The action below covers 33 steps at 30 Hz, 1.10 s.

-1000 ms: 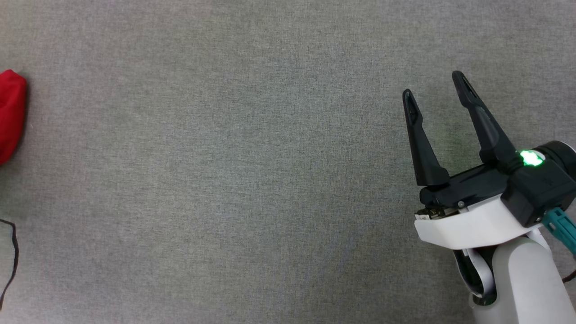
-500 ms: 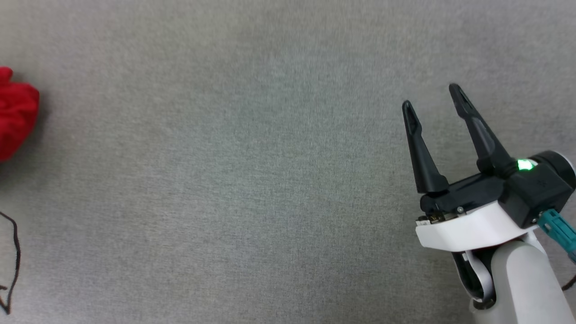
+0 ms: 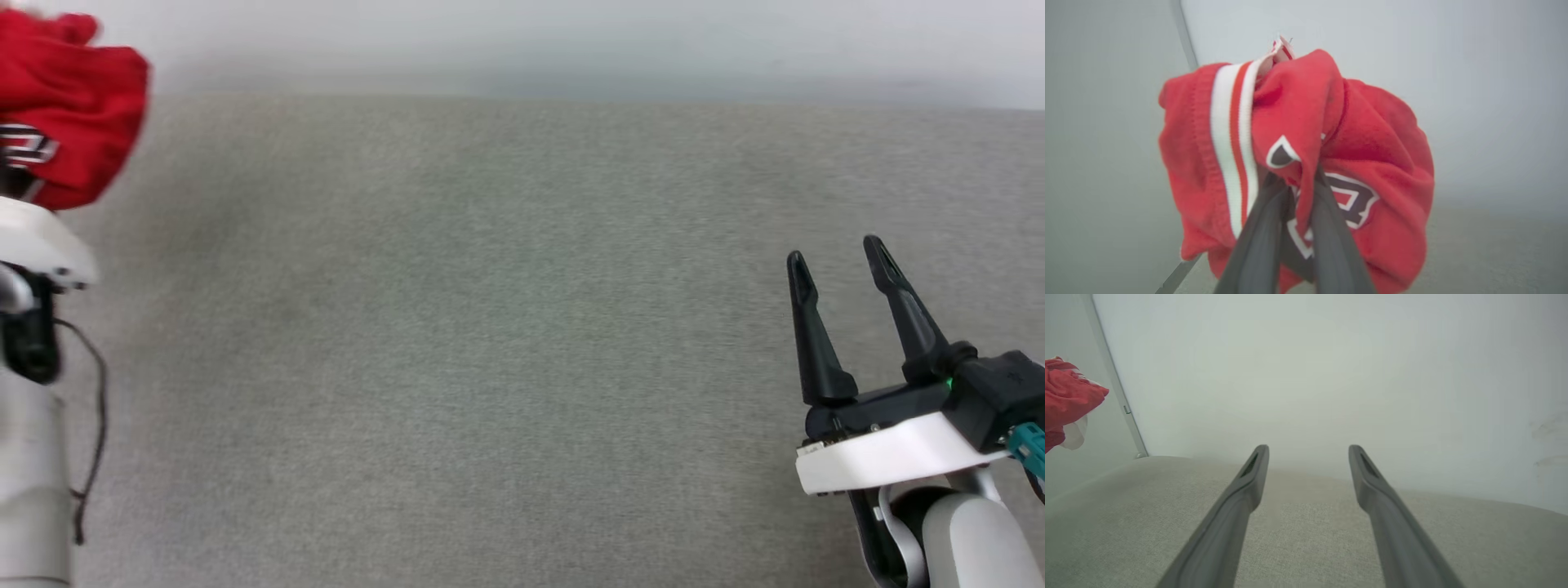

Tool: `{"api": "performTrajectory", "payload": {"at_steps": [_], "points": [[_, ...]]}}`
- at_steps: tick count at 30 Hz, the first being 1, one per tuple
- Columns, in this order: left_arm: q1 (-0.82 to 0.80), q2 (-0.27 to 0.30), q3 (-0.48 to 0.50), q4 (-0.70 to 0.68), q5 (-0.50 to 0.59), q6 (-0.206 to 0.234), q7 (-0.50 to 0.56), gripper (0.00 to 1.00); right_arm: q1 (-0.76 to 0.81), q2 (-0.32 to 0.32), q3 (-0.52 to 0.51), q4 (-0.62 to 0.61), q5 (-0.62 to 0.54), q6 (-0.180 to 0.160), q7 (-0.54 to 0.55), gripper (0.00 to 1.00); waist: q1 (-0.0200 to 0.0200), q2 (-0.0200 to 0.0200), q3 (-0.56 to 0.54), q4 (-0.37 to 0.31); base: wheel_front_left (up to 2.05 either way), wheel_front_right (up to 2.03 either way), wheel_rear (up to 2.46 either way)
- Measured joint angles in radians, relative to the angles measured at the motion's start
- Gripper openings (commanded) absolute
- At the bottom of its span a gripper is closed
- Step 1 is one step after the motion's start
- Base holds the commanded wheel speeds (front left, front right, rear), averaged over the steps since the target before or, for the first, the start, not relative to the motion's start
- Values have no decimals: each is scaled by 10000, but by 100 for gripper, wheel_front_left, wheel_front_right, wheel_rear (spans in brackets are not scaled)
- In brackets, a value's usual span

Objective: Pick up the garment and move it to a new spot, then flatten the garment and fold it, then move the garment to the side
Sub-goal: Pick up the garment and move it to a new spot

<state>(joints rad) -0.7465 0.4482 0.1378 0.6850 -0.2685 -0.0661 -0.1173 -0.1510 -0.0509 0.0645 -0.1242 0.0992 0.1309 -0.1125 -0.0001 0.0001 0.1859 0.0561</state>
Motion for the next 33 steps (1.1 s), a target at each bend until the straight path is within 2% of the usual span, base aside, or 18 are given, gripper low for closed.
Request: {"api": "performTrajectory", "payload": {"at_steps": [12, 18, 22, 27, 28, 29, 31, 33], "points": [[2034, -2222, -1442, -2731, 134, 173, -54, 0, 732, 0, -203, 36, 230, 0, 211, 100, 0, 0, -788, -1536, 0, 0, 0], [3054, -3482, -2652, -3639, 182, 115, -23, 0, 1001, -4, -303, 4, 349, 0, 268, 100, 0, 0, -992, -2376, 0, 0, 0], [3648, -3822, -3682, -3651, 94, -40, 90, 0, 1110, -4, -328, -31, 414, 0, 301, 100, 0, 0, -956, -2700, 0, 0, 0], [4534, -3960, -5022, -2964, -104, -136, 364, 0, 1127, -4, -282, -48, 460, 0, 311, 100, 0, 0, -744, -2739, 0, 0, 0], [4888, -3969, -5574, -2418, -77, -71, 477, 67, 1118, -2, -203, 4, 512, 0, 270, 100, 1, 0, -642, -2686, 0, 0, 0], [4964, -3967, -5722, -2334, -86, -44, 407, 100, 1117, -2, -213, 21, 518, 0, 253, 100, 1, 0, -630, -2645, 0, 0, 0], [4969, -3971, -5975, -2201, -155, -42, 316, 100, 1115, -2, -222, 44, 548, 0, 236, 100, 1, 0, -602, -2539, 0, 0, 0], [4892, -3969, -6357, -2393, -370, 67, -251, 100, 1115, 0, -217, 142, 548, 0, 192, 100, 1, 0, -653, -2266, 0, 0, 0]]}}
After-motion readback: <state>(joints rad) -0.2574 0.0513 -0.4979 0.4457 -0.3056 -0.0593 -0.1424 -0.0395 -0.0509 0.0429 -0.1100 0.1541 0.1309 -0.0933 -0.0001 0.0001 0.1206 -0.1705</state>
